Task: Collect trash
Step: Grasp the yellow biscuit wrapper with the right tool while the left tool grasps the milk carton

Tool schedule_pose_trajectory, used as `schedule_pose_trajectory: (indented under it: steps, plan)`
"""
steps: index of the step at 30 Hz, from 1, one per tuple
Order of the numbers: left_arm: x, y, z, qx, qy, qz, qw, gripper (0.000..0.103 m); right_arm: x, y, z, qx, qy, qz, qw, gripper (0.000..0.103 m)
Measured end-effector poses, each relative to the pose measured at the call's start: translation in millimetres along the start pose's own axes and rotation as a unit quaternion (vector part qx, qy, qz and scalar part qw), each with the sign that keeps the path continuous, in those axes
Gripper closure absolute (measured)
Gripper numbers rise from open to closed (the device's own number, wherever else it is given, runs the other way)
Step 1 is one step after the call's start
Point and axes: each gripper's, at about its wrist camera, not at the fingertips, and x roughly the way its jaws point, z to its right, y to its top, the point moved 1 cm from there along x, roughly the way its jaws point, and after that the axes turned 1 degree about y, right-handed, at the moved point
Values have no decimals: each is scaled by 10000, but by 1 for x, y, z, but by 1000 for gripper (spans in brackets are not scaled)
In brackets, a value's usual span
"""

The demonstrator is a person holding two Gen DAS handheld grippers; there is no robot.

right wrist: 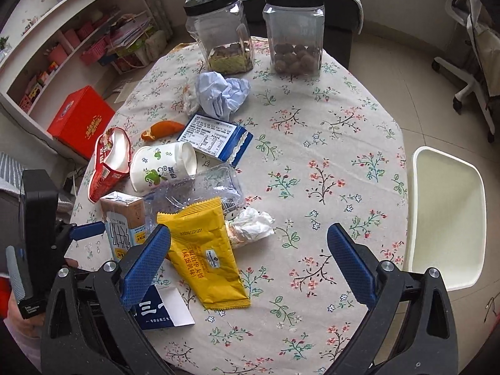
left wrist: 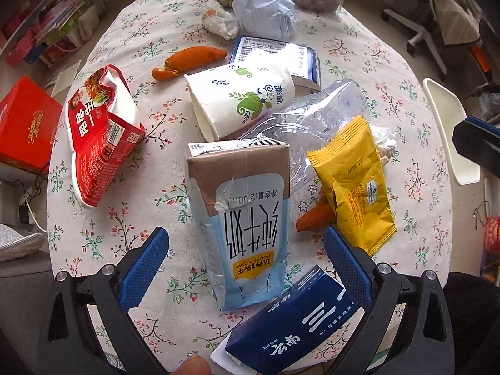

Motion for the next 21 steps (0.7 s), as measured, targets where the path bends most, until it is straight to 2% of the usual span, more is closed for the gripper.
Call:
schedule_pose_trajectory:
  steps: [1,3,4,5,8,12,15,21]
  plan:
    - [3,1,-1,21,53,4,10000,7,3,-1,-2,-67,-18,-68,10000,7]
    - [8,1,-2,110,101,-28,9999,20,9,-3,-4,-143,44,-225,9996,7]
    - [13,2,-3,147,65,-88,9998,38,15,-6,-4,-198,50,-333,9992,7]
    - [15,1,-6,134,-14,-144,9998,46,19,-9,-7,-266,83,-446,9986,7]
    - [6,0,-20,-6,-162,20,9999,46,35,-23,-12,-551,38,-753,9956,7]
    - [-27,0,-41,-266,-495,538,9970,46,54,-38,-22,-605,199,-1092,9920,7]
    - [-48,0,-52,-404,-632,901,9931,46,65,-43,-34,-645,262,-1185,9905,7]
    - [-53,1,-56,-480,-684,997,9915,46,89,-46,-47,-707,72,-1270,9894,8]
